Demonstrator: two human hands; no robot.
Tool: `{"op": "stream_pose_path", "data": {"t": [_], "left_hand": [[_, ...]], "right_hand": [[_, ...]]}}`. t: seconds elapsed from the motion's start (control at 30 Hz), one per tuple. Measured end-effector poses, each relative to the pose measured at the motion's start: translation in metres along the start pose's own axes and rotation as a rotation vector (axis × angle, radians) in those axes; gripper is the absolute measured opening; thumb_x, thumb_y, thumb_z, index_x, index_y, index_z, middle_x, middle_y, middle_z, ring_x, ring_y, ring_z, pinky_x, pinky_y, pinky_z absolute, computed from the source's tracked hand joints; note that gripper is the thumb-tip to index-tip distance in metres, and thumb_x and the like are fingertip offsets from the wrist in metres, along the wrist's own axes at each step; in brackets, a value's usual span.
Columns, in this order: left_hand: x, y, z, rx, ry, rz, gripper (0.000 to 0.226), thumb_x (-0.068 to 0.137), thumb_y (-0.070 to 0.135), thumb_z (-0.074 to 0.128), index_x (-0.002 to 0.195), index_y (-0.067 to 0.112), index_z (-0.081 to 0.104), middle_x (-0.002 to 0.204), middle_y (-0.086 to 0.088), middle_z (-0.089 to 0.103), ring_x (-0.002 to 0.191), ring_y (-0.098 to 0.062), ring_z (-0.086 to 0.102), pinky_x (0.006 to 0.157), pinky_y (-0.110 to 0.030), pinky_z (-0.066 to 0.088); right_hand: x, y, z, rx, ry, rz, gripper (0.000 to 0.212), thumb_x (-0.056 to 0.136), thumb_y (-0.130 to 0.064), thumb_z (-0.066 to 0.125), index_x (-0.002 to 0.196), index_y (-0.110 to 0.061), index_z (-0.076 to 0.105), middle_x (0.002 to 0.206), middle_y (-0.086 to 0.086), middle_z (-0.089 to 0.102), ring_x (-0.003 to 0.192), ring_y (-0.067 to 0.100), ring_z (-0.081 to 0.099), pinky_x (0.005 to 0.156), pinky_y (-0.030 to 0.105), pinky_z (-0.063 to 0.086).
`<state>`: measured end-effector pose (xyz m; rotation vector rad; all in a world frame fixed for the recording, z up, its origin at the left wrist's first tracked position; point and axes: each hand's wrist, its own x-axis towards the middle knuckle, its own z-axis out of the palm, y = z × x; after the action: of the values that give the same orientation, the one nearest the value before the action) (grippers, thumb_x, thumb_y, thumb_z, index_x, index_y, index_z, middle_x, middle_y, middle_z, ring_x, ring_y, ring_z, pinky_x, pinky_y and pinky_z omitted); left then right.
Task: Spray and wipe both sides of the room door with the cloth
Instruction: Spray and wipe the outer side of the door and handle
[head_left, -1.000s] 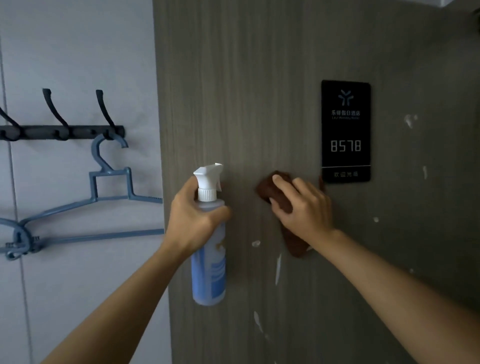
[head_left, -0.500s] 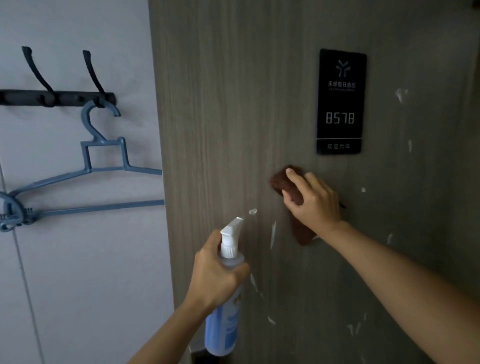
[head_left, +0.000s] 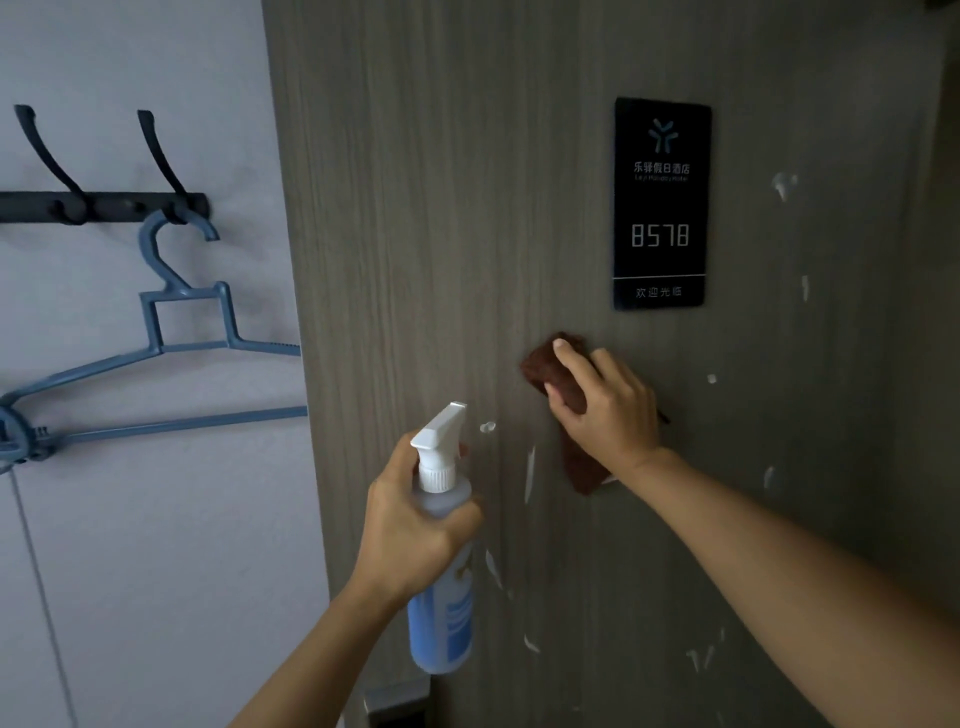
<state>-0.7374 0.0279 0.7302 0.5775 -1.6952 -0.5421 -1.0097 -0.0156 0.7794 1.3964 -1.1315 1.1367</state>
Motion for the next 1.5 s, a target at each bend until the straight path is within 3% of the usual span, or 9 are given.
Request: {"op": "stream_pose_path", "data": {"t": [0.13, 0.33, 0.43, 0.6, 0.73, 0.9, 1.13, 1.33, 1.5], "left_hand": [[0.018, 0.003, -0.019, 0.023, -0.031, 0.008, 0.049, 0.069, 0.009, 0.078, 0.114, 0.025, 0.066, 0.099, 0.0, 0.072, 0.082, -0.026, 0.069, 0.067, -0.042, 0.062], [0.041, -0.003, -0.033, 0.252, -0.073, 0.004, 0.052, 0.066, 0.023, 0.08, 0.116, 0.022, 0.065, 0.099, 0.005, 0.072, 0.087, -0.018, 0.071, 0.071, -0.033, 0.062], [0.054, -0.002, -0.035, 0.212, -0.05, -0.011, 0.048, 0.066, 0.021, 0.079, 0.112, 0.018, 0.066, 0.095, -0.003, 0.072, 0.082, -0.024, 0.071, 0.07, -0.045, 0.063], [0.059, -0.001, -0.032, 0.097, 0.018, -0.026, 0.048, 0.066, 0.014, 0.081, 0.112, 0.007, 0.069, 0.104, -0.017, 0.073, 0.09, -0.042, 0.068, 0.076, -0.057, 0.06], [0.057, -0.007, -0.031, 0.07, 0.024, -0.036, 0.056, 0.064, 0.022, 0.081, 0.115, 0.006, 0.067, 0.107, -0.02, 0.072, 0.091, -0.043, 0.069, 0.078, -0.061, 0.061], [0.053, -0.015, -0.032, 0.088, 0.022, -0.013, 0.06, 0.064, 0.027, 0.08, 0.12, 0.01, 0.068, 0.107, -0.016, 0.072, 0.091, -0.04, 0.069, 0.078, -0.061, 0.061], [0.052, -0.019, -0.034, 0.095, -0.004, 0.012, 0.061, 0.065, 0.03, 0.079, 0.121, 0.011, 0.065, 0.107, -0.01, 0.071, 0.09, -0.035, 0.069, 0.078, -0.056, 0.063], [0.053, -0.023, -0.035, 0.122, -0.019, 0.022, 0.064, 0.065, 0.035, 0.079, 0.122, 0.011, 0.063, 0.105, -0.011, 0.07, 0.091, -0.03, 0.069, 0.078, -0.054, 0.063], [0.052, -0.021, -0.033, 0.121, -0.012, 0.014, 0.061, 0.066, 0.034, 0.079, 0.121, 0.013, 0.063, 0.105, -0.009, 0.07, 0.092, -0.028, 0.069, 0.079, -0.052, 0.063]], "right_hand": [[-0.003, 0.004, 0.004, 0.047, 0.037, -0.011, 0.046, 0.091, -0.034, 0.07, 0.133, -0.014, 0.068, 0.088, 0.008, 0.058, 0.072, 0.028, 0.059, 0.057, 0.038, 0.054], [-0.001, 0.005, 0.004, 0.139, 0.038, 0.008, 0.045, 0.092, -0.035, 0.07, 0.132, -0.014, 0.068, 0.087, 0.005, 0.059, 0.071, 0.024, 0.059, 0.056, 0.036, 0.054], [0.012, -0.004, 0.0, 0.191, 0.012, -0.015, 0.045, 0.093, -0.038, 0.068, 0.132, -0.015, 0.068, 0.09, 0.005, 0.062, 0.073, 0.024, 0.061, 0.059, 0.038, 0.055], [0.049, -0.031, 0.005, 0.154, -0.005, -0.147, 0.046, 0.094, -0.038, 0.068, 0.134, -0.016, 0.065, 0.095, 0.006, 0.062, 0.078, 0.025, 0.06, 0.063, 0.032, 0.046], [0.026, -0.032, 0.006, 0.141, -0.065, -0.297, 0.049, 0.091, -0.037, 0.07, 0.135, -0.017, 0.064, 0.094, 0.007, 0.058, 0.077, 0.029, 0.058, 0.059, 0.04, 0.049], [-0.037, -0.027, -0.008, 0.115, -0.264, -0.535, 0.05, 0.081, -0.037, 0.079, 0.124, -0.016, 0.068, 0.089, 0.002, 0.058, 0.071, 0.025, 0.056, 0.056, 0.038, 0.045], [0.005, -0.051, -0.006, 0.087, -0.16, -0.176, 0.042, 0.087, -0.036, 0.073, 0.123, -0.016, 0.069, 0.088, 0.004, 0.061, 0.071, 0.028, 0.058, 0.055, 0.038, 0.05], [-0.034, -0.045, -0.011, 0.072, -0.296, -0.454, 0.045, 0.086, -0.04, 0.067, 0.126, -0.018, 0.067, 0.089, 0.002, 0.058, 0.073, 0.028, 0.058, 0.057, 0.039, 0.048], [0.01, -0.042, -0.009, 0.072, -0.136, -0.088, 0.042, 0.088, -0.035, 0.073, 0.126, -0.019, 0.069, 0.09, 0.004, 0.062, 0.074, 0.028, 0.06, 0.056, 0.039, 0.051]]}}
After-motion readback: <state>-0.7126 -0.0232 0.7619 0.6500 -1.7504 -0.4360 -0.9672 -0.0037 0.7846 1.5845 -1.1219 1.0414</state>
